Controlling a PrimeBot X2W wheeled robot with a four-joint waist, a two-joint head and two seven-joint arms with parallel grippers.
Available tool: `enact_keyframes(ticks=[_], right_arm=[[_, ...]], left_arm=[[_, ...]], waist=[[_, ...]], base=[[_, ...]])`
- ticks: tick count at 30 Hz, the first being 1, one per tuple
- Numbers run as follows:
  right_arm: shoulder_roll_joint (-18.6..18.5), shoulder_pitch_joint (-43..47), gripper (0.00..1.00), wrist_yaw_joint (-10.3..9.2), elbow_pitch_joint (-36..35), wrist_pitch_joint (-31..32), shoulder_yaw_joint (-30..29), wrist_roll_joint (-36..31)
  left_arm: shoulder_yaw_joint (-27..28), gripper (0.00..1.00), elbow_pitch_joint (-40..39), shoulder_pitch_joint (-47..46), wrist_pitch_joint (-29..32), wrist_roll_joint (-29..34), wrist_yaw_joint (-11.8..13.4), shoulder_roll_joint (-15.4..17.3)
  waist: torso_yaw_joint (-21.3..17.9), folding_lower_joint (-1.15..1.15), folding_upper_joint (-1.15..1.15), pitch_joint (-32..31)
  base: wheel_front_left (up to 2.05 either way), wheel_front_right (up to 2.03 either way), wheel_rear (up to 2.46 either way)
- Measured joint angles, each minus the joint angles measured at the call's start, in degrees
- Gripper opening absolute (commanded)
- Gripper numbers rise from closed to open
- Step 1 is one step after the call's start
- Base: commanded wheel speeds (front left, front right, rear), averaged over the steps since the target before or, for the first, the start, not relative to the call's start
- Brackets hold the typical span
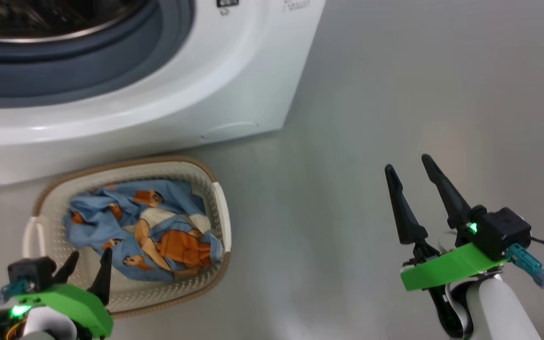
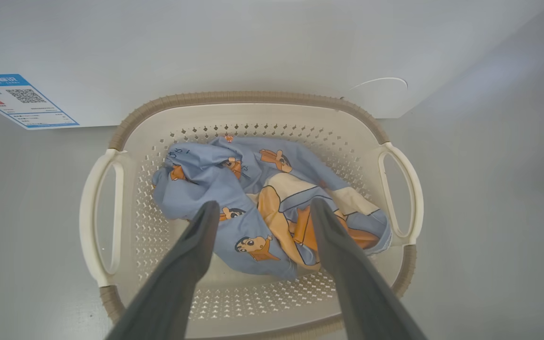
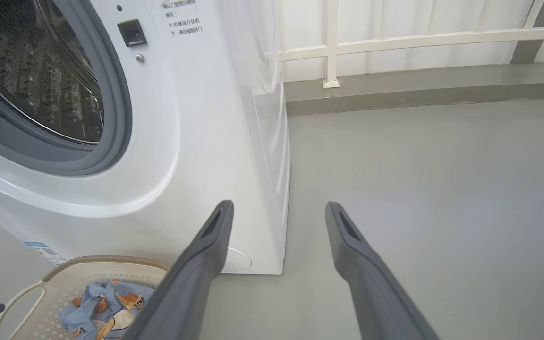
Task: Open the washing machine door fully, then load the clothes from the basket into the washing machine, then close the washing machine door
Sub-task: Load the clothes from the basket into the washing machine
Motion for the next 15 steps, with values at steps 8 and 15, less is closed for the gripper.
enact_keyframes(ticks=[8,15], right_arm=[[0.00,-3.10,1.00,0.00,-1.30,0.00,1.79,0.13],[-0.03,-6.04,1.00,0.00,-3.30,-0.05,3.18,0.30]], left_arm=[[-6.49,1.00,3.00,-5.50,-0.55,-4.50,-0.01,2.49],[-11.38,1.00,6.02,-11.13,-1.12,-9.02,-0.05,5.88]], waist=[[-2.10,0.00,0.00,5.67],[-4.03,0.00,0.00,11.62]], base=[[0.00,0.00,0.00],[0.00,0.00,0.00]])
